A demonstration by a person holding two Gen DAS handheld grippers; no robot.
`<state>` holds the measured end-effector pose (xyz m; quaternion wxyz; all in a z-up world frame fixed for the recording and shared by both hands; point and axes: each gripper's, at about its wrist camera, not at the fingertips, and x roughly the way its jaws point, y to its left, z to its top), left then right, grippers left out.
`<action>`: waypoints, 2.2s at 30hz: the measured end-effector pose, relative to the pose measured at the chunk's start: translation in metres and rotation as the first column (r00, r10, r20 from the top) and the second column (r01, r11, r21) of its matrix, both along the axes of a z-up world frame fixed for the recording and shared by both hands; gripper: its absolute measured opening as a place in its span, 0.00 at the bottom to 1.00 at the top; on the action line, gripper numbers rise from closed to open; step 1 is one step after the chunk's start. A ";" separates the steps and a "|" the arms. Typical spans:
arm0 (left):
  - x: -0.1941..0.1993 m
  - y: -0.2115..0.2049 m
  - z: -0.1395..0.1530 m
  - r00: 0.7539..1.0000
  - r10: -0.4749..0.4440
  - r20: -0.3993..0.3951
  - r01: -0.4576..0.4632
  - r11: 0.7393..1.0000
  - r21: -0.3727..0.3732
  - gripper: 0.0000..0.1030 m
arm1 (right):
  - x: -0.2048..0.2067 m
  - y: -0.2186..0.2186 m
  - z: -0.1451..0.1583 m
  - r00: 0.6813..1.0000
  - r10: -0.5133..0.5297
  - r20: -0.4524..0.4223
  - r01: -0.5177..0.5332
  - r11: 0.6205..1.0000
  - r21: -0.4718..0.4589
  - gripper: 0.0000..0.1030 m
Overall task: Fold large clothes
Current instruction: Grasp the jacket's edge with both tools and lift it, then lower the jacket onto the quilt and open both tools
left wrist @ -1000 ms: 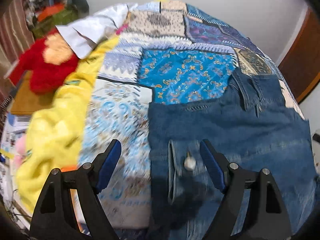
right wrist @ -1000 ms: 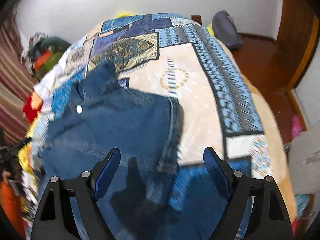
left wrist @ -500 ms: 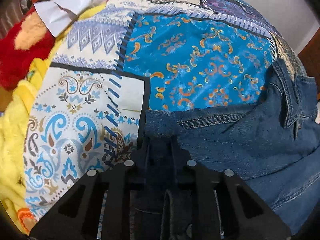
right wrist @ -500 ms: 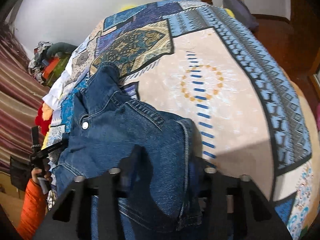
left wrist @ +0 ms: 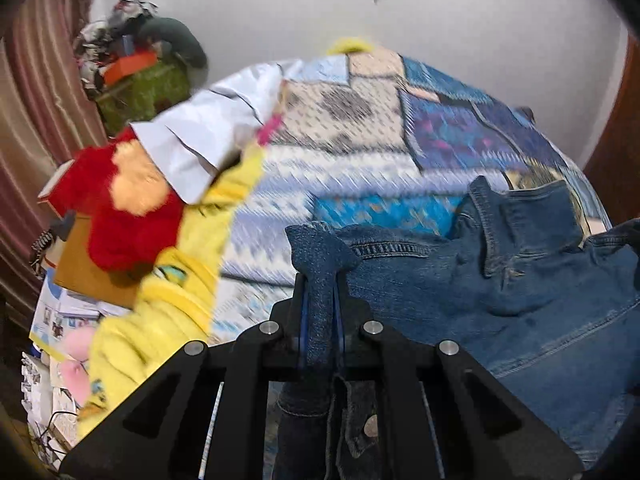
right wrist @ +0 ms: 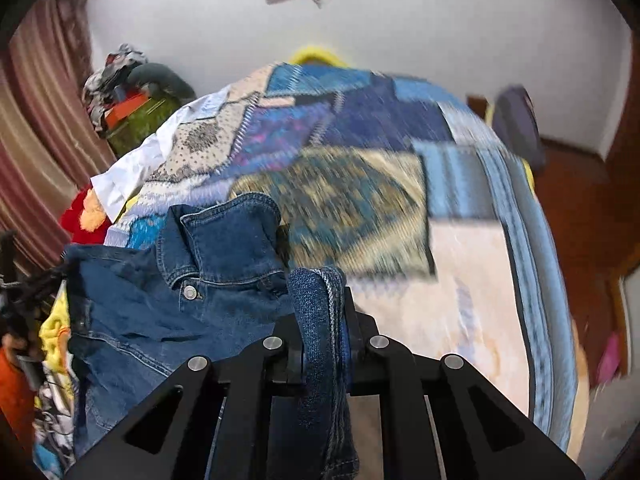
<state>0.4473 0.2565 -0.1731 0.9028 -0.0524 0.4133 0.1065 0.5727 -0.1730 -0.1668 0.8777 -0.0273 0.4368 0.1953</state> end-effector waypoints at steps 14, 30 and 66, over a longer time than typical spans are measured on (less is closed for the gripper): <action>0.046 0.066 -0.089 0.974 0.141 -0.179 -0.133 0.989 0.057 0.16 | 0.084 0.026 -0.080 0.991 -0.081 -0.108 0.069 0.992 -0.104 0.11; 0.013 0.055 -0.058 0.982 0.100 -0.163 -0.086 0.992 0.089 0.36 | 0.041 -0.010 -0.047 0.995 -0.081 -0.058 0.074 0.991 -0.110 0.82; -0.245 0.001 -0.077 0.969 -0.026 -0.244 -0.029 0.975 -0.219 0.91 | -0.233 -0.050 -0.028 0.958 0.021 -0.285 0.007 0.995 0.096 0.99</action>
